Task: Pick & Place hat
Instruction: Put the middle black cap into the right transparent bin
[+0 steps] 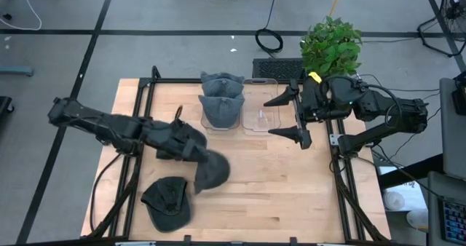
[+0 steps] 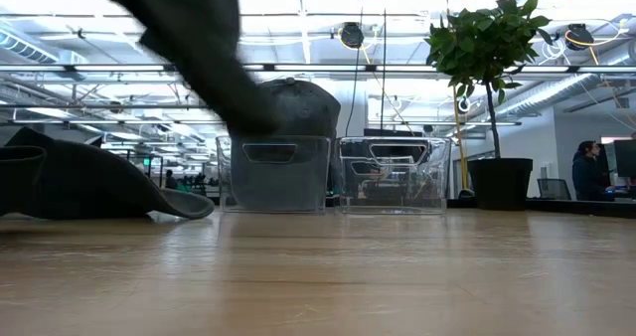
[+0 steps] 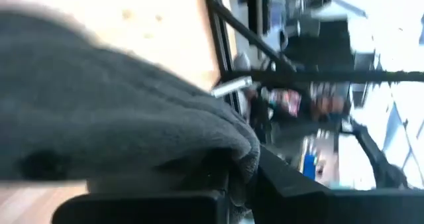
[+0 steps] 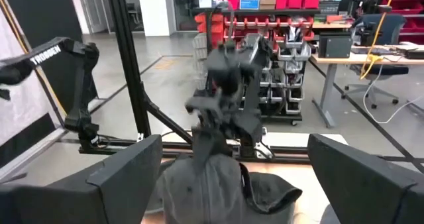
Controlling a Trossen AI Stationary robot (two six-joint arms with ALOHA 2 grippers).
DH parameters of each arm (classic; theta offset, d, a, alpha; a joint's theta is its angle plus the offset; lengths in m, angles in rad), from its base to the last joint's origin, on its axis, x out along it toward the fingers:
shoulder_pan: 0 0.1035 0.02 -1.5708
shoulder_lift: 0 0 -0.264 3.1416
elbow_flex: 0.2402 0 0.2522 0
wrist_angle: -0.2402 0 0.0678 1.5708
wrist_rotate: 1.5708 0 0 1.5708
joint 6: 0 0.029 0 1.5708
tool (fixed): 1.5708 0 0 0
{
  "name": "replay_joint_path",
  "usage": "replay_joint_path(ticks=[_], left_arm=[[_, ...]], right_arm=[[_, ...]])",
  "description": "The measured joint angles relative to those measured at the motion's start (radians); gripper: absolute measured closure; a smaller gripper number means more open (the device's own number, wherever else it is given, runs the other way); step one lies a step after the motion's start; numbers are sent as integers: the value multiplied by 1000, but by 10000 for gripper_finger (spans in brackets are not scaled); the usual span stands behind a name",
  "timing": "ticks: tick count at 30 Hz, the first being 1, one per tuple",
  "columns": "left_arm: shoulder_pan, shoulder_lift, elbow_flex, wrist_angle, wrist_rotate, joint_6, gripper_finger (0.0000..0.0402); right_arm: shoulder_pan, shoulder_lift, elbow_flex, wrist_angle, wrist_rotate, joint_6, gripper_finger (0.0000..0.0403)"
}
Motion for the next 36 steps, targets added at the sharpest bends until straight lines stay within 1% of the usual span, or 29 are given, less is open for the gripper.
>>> replay_joint_path(ticks=[4, 8, 11, 15, 18, 22, 26, 29, 32, 33, 36], left_arm=[[48, 1, 137, -189, 82, 99, 377], [92, 1, 280, -402, 116, 194, 377], [123, 2, 385, -530, 118, 288, 377], [164, 26, 510, -619, 117, 442, 377], [197, 55, 606, -643, 117, 577, 377], [235, 116, 719, -689, 119, 720, 377], [277, 190, 829, -761, 170, 840, 377], [303, 260, 911, -860, 197, 937, 377], [320, 327, 992, -963, 192, 1043, 377], [324, 346, 1022, -973, 191, 1078, 377], [328, 402, 1105, -1043, 154, 1175, 377]], right_arm=[[0, 0, 0, 0, 2, 0, 39], [0, 0, 0, 7, 2, 0, 39], [0, 0, 0, 7, 3, 0, 39], [0, 0, 0, 7, 3, 0, 39], [0, 0, 0, 7, 3, 0, 39], [0, 0, 0, 7, 3, 0, 39], [0, 0, 0, 7, 2, 0, 39], [0, 0, 0, 8, 1, 0, 39], [0, 0, 0, 7, 1, 0, 39], [0, 0, 0, 7, 2, 0, 39], [0, 0, 0, 7, 2, 0, 39]])
